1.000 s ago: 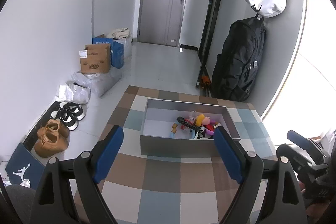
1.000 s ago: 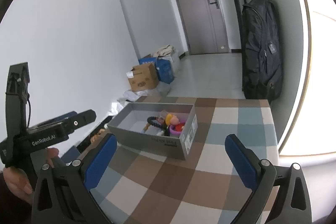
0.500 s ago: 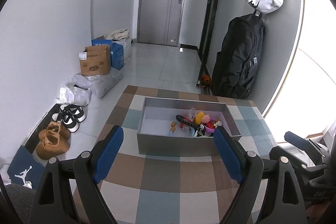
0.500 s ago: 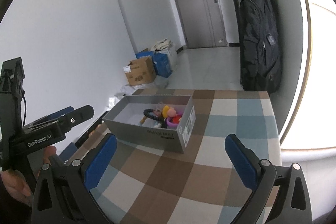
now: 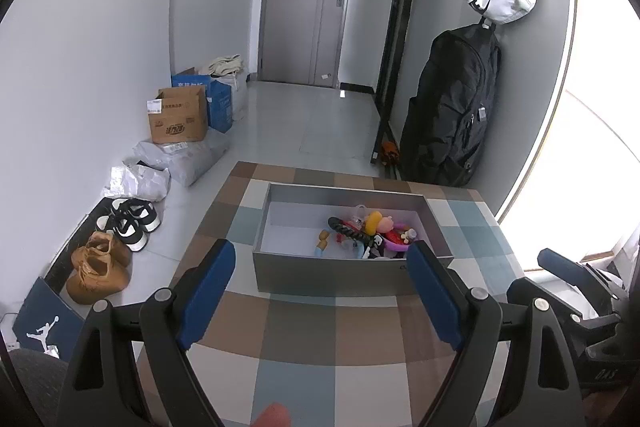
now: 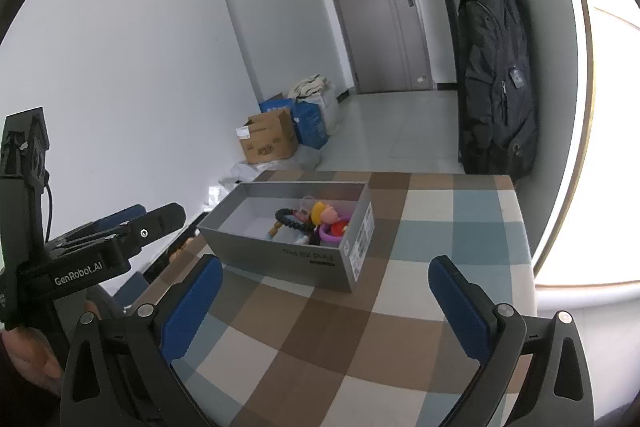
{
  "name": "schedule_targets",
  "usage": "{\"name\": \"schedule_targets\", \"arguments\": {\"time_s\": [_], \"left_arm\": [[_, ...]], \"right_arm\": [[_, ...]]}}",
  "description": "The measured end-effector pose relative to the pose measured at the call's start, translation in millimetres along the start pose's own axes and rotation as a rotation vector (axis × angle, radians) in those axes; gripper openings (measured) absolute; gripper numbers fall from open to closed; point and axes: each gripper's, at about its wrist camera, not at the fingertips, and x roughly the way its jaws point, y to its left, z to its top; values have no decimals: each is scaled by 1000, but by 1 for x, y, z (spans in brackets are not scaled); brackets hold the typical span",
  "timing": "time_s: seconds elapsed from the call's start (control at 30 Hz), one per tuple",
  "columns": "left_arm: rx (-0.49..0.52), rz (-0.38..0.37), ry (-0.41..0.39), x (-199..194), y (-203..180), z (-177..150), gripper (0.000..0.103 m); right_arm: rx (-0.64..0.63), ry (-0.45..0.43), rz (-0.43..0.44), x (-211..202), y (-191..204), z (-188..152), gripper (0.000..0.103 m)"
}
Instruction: Organize jewelry
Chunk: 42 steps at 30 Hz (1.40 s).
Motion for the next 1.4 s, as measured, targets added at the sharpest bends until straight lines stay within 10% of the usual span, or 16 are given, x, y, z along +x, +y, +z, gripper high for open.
{"name": "schedule_targets", "arguments": {"time_s": [1.4], "left_arm": [[-8,-26,10,0,-2,1,85]], "right_arm": [[1,-1,4,-2,-2,0,103]]}}
